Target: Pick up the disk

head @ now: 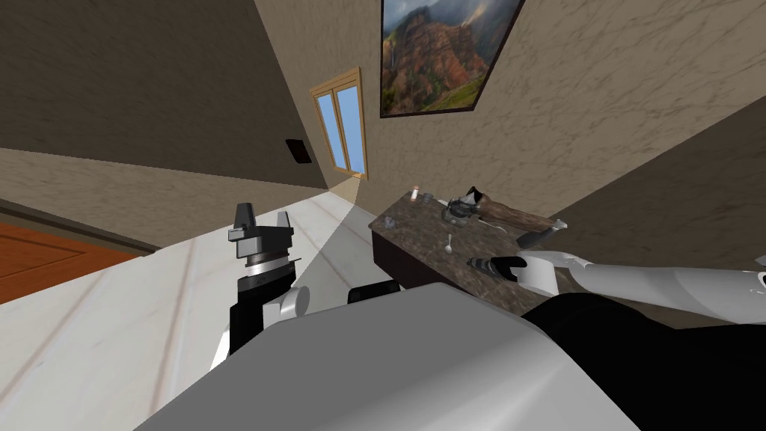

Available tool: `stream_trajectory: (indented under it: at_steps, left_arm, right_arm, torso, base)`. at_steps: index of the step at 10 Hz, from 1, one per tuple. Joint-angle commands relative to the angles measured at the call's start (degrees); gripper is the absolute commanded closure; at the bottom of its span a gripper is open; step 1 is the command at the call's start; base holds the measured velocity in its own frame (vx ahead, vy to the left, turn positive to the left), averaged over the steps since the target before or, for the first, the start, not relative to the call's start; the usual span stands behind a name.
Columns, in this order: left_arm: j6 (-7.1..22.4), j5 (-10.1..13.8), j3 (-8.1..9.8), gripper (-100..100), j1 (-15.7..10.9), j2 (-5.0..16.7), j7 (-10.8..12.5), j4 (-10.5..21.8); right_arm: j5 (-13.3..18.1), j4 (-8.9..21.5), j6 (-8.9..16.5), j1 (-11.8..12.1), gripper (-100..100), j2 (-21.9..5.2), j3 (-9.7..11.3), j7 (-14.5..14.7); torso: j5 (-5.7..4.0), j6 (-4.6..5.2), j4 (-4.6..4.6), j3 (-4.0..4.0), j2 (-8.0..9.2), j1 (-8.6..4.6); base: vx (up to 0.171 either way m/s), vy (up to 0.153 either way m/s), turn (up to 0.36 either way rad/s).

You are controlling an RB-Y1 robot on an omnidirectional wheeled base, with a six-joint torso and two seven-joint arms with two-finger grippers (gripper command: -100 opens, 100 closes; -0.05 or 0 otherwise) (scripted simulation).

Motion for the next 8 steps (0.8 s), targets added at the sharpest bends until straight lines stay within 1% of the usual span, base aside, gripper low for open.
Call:
stream_trajectory:
  at_steps: [1,2,3,4,5,6,7,8]
  left_arm:
    - [0.00,0.00,0.00,0,0.00,0.00,0.00,0.00]
    - [0.00,0.00,0.00,0,0.00,0.00,0.00,0.00]
    - [0.00,0.00,0.00,0,0.00,0.00,0.00,0.00]
    - [0.00,0.00,0.00,0,0.00,0.00,0.00,0.00]
    - [0.00,0.00,0.00,0,0.00,0.00,0.00,0.00]
    - [0.00,0.00,0.00,0,0.00,0.00,0.00,0.00]
    - [0.00,0.00,0.00,0,0.00,0.00,0.00,0.00]
    - [0.00,0.00,0.00,0,0.00,0.00,0.00,0.00]
  right_arm:
    - [0.00,0.00,0.00,0.00,100,0.00,0.00,0.00]
    - [0.00,0.00,0.00,0.00,100,0.00,0.00,0.00]
    - [0.01,0.00,0.00,0.00,0,0.00,0.00,0.01]
    - [-1.60,-1.21,0.13,-0.50,100,-2.09,0.18,0.10]
    - [-1.88,-1.56,0.16,-0.47,100,-2.68,0.09,-0.03]
    - [-2.45,-2.25,0.22,-0.41,100,-3.87,-0.10,-0.30]
    - [-2.06,-1.89,0.39,-0.58,100,-3.02,0.05,0.08]
    - [-2.06,-1.99,0.39,-0.50,0,-3.17,-0.04,-0.12]
  torso:
    - [0.00,0.00,0.00,0.00,0.00,0.00]
    - [0.00,0.00,0.00,0.00,0.00,0.00]
    - [0.00,0.01,0.00,0.00,0.00,-0.01]
    - [0.00,0.01,0.00,0.00,0.00,-0.01]
    - [0.03,0.04,0.01,0.04,0.06,0.04]
    - [0.02,0.04,0.02,0.06,0.11,0.07]
    - [0.04,0.03,0.03,0.07,0.11,0.08]
    - [0.01,0.03,0.02,0.05,0.08,0.04]
  base:
    - [0.000,0.000,0.000]
    - [0.000,0.000,0.000]
    - [0.000,0.000,0.000]
    - [-0.018,0.008,-0.084]
    - [-0.027,0.012,-0.073]
    - [-0.025,0.010,-0.039]
    - [-0.011,0.004,-0.006]
    - [0.000,0.000,0.000]
